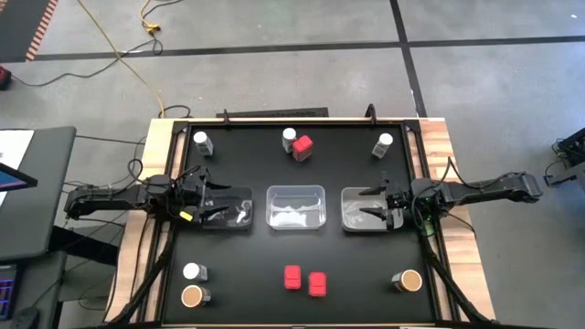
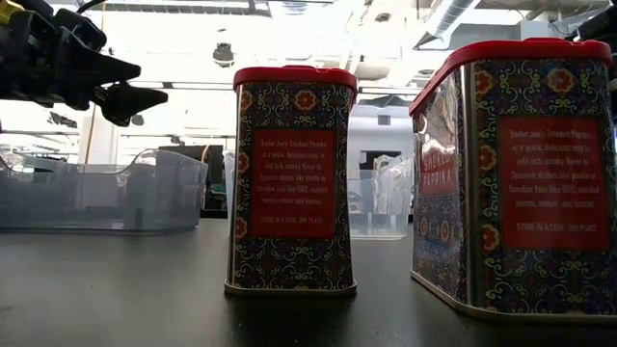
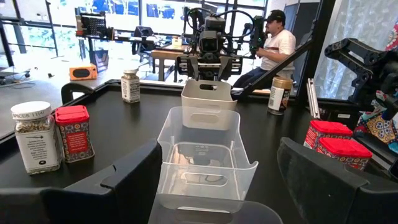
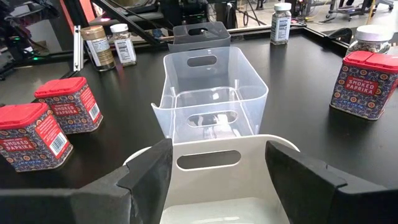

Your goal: Sort spices by type

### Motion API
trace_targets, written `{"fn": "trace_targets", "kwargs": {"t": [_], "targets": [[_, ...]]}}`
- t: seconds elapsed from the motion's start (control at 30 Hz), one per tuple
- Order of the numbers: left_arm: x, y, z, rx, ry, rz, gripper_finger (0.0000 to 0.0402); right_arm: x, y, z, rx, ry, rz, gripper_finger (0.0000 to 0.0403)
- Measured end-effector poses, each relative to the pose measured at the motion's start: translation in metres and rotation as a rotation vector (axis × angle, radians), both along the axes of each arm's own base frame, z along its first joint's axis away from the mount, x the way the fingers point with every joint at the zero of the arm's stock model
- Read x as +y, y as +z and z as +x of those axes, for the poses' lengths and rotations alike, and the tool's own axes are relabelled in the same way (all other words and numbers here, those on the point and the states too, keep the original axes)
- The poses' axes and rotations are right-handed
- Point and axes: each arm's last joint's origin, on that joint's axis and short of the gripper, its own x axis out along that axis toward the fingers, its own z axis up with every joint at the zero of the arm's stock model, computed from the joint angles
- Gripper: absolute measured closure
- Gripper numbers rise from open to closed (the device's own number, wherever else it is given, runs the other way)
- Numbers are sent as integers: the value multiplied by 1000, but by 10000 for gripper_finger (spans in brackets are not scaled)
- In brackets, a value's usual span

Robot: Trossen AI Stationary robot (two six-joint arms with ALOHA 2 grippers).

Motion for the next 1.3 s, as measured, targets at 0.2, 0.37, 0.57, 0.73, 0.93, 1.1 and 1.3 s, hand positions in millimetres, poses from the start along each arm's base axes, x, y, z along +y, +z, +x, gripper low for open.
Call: {"fn": "trace_targets", "kwargs": {"t": [0.2, 0.37, 0.57, 0.73, 0.93, 1.1, 1.3], "targets": [[0, 0, 0, 0, 0, 0, 95, 0, 0, 0, 0, 0, 0, 117], [0, 0, 0, -2, 1, -37, 95, 0, 0, 0, 0, 0, 0, 117], [1, 4, 0, -41, 24, -159, 95, 0, 0, 0, 0, 0, 0, 117], [4, 18, -6, -11, 164, -234, 95, 0, 0, 0, 0, 0, 0, 117], [8, 38, -14, 9, 316, -292, 95, 0, 0, 0, 0, 0, 0, 117], [12, 53, -17, -16, 438, -307, 95, 0, 0, 0, 0, 0, 0, 117], [15, 74, -19, -79, 579, -311, 95, 0, 0, 0, 0, 0, 0, 117]]}}
